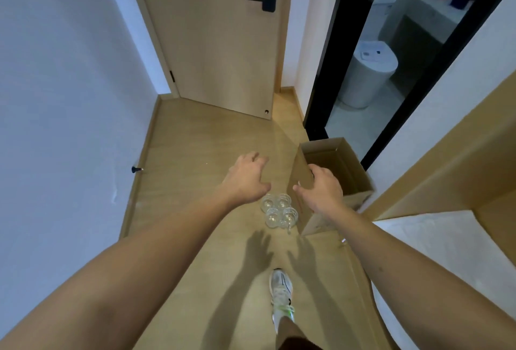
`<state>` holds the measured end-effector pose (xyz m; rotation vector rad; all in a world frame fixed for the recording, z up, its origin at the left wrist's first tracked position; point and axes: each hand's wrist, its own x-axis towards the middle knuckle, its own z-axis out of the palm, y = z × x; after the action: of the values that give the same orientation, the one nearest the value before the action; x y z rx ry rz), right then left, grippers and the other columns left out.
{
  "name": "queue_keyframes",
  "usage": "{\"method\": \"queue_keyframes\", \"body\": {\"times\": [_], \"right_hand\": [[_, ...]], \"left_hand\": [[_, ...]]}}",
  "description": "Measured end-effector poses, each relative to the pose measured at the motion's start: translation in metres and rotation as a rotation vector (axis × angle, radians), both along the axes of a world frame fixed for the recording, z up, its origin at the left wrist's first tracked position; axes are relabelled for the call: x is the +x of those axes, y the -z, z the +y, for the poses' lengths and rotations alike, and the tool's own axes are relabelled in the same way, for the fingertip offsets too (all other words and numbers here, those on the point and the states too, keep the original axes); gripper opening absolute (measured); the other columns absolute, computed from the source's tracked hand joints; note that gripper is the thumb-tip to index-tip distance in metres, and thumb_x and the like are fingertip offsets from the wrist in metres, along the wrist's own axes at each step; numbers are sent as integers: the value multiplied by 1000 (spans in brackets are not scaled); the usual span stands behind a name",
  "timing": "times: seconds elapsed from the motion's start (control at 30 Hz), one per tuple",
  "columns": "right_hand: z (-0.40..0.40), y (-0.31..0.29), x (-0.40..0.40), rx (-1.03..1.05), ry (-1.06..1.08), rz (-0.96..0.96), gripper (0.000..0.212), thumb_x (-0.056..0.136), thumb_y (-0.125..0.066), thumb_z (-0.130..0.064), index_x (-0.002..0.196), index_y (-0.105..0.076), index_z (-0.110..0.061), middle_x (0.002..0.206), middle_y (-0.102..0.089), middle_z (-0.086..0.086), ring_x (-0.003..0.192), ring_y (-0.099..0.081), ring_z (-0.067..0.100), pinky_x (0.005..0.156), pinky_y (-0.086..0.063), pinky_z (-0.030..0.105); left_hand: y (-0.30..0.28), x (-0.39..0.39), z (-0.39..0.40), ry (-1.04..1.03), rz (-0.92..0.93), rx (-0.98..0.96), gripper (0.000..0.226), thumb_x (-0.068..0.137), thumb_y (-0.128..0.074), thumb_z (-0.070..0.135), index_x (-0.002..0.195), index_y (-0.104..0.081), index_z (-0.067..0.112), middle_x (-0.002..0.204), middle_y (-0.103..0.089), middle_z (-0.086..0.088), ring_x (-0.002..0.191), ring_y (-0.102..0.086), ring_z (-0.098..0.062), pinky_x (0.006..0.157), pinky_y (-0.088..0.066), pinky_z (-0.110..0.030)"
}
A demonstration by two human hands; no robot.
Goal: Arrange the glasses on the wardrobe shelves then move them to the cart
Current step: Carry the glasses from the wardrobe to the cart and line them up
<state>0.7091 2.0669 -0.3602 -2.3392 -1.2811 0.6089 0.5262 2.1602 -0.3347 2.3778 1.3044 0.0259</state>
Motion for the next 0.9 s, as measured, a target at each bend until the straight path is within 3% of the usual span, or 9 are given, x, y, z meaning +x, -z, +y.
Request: {"method": "queue_keyframes", "body": {"times": [0.13,0.3,0.5,0.73,0.9], "right_hand": [[34,37,35,-97,-14,91,67,83,-75,-45,141,-51,-24,134,-54,9,123,-53,33,103,-46,43],[69,80,72,-199,-67,146,63,87,-72,-39,143,-51,-18,136,-54,10,128,-51,31,106,-42,41],[103,139,84,-260,-106,231,58,88,-71,-37,137,-53,-10,133,-59,12,127,-53,31,101,-42,37],[125,244,85,-396,-65,353,81,88,-74,-42,155,-36,-18,150,-46,10,137,-45,29,109,-37,37],[147,333,79,-425,-16,364,81,87,-73,-45,154,-35,-19,150,-46,10,137,-44,29,108,-38,40]], "left_hand": [[36,36,37,-37,75,-94,79,87,-72,41,155,-38,20,163,-29,-18,147,-29,-38,119,-28,-41],[71,76,85,-67,147,-150,76,89,-71,45,153,-39,19,162,-30,-15,147,-29,-34,118,-32,-43],[125,97,123,-104,198,-205,74,90,-69,43,153,-39,18,161,-32,-16,148,-27,-34,118,-31,-44],[234,96,141,-154,211,-320,74,91,-69,38,155,-37,18,162,-29,-14,149,-22,-32,120,-27,-40],[332,98,163,-171,192,-366,75,90,-71,34,154,-38,16,161,-32,-16,147,-26,-35,118,-30,-44]]}}
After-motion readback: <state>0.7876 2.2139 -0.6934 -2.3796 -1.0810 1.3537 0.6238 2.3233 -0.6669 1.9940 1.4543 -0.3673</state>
